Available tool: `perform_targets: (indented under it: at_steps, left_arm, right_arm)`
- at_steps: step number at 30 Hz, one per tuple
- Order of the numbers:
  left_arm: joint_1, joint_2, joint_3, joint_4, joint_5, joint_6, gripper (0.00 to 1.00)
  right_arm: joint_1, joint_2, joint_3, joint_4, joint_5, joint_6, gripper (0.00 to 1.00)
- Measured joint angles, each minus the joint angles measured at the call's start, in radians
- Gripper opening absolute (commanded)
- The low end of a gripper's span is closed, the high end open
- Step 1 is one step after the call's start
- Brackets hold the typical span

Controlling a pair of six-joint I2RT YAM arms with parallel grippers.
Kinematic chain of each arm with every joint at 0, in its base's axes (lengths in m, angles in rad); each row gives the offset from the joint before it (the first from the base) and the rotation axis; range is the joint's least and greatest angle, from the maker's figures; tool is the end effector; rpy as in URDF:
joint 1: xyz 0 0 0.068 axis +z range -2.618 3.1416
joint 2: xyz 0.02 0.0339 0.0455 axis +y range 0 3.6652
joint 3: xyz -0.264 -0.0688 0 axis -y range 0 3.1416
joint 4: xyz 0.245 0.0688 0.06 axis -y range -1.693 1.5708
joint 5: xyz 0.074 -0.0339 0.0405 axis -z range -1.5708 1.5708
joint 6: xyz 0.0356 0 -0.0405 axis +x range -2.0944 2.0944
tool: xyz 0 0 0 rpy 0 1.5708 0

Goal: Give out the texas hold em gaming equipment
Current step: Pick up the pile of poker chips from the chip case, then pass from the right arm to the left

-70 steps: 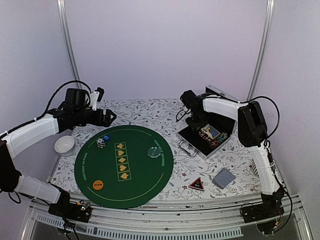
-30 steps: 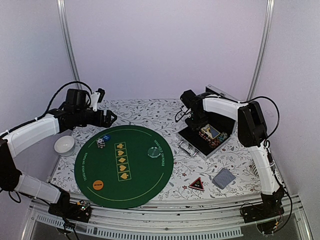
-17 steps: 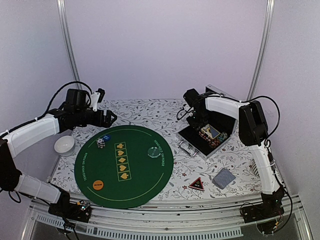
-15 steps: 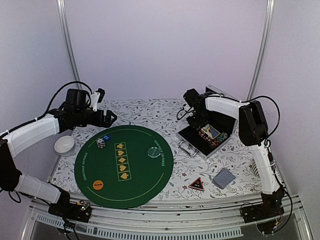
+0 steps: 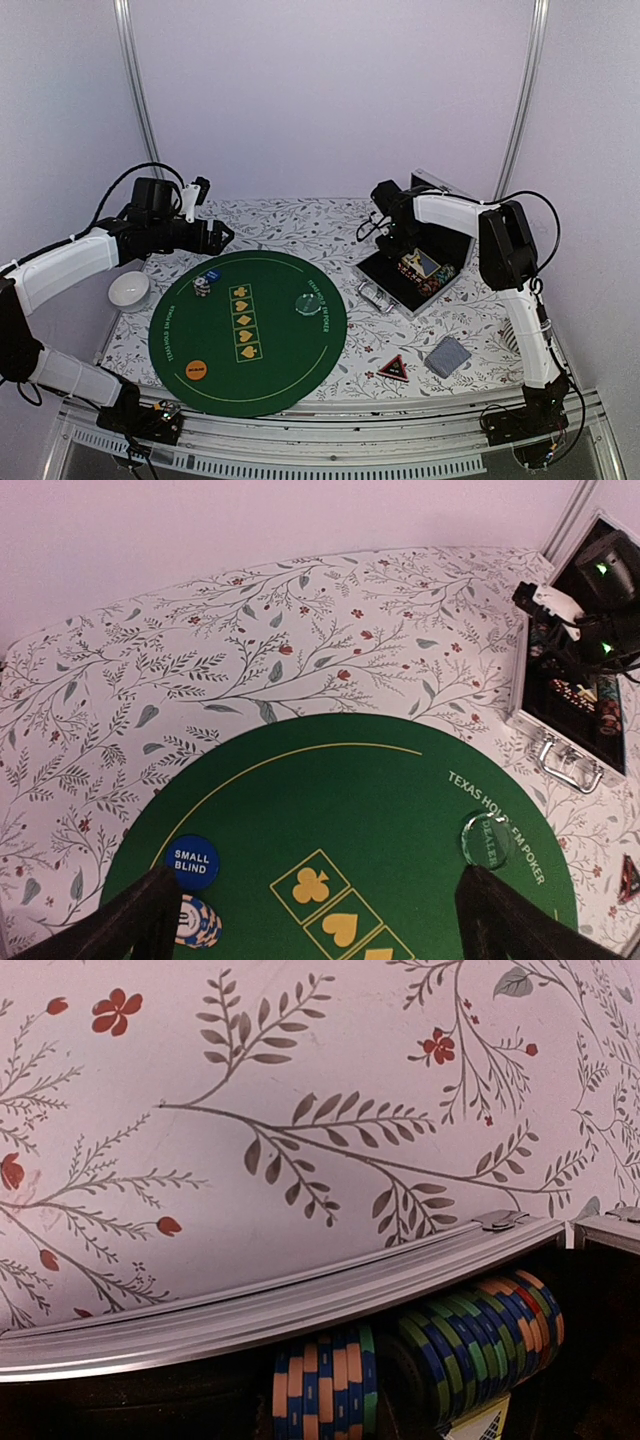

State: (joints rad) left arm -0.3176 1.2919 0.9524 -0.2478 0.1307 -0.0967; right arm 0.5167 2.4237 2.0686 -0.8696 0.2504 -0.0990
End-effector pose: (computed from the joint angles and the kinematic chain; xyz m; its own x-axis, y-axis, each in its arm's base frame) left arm 0.2734 -0.0948 0.2817 -0.5638 0.0846 -0.8216 0.3599 0.9205 -0.1523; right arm 0.4445 0.2424 0.1562 -0.7738 -0.5498 -0.3145 -0.4844 0.8336 -0.2655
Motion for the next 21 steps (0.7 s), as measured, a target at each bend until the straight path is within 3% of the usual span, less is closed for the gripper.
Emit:
perform_targets:
  at_steps: [7, 15, 18, 21]
  left_arm:
    - [0.0, 0.0, 0.0, 0.001, 0.023, 0.0, 0.98]
    - [-0.027, -0.058, 0.0, 0.005, 0.108, 0.013, 0.92]
    - [-0.141, -0.11, 0.0, 0.013, 0.107, 0.072, 0.94]
    - [-0.356, -0.164, 0.0, 0.019, 0.088, 0.187, 0.98]
  right_arm:
    - [-0.003, -0.056, 0.001, -0.012, -0.08, 0.039, 0.02]
    - [0.019, -0.34, -0.031, -0.011, -0.304, 0.111, 0.02]
    - [0.066, -0.431, -0.075, 0.003, -0.429, 0.14, 0.02]
    - [0.142, -0.484, -0.138, 0.042, -0.579, 0.181, 0.02]
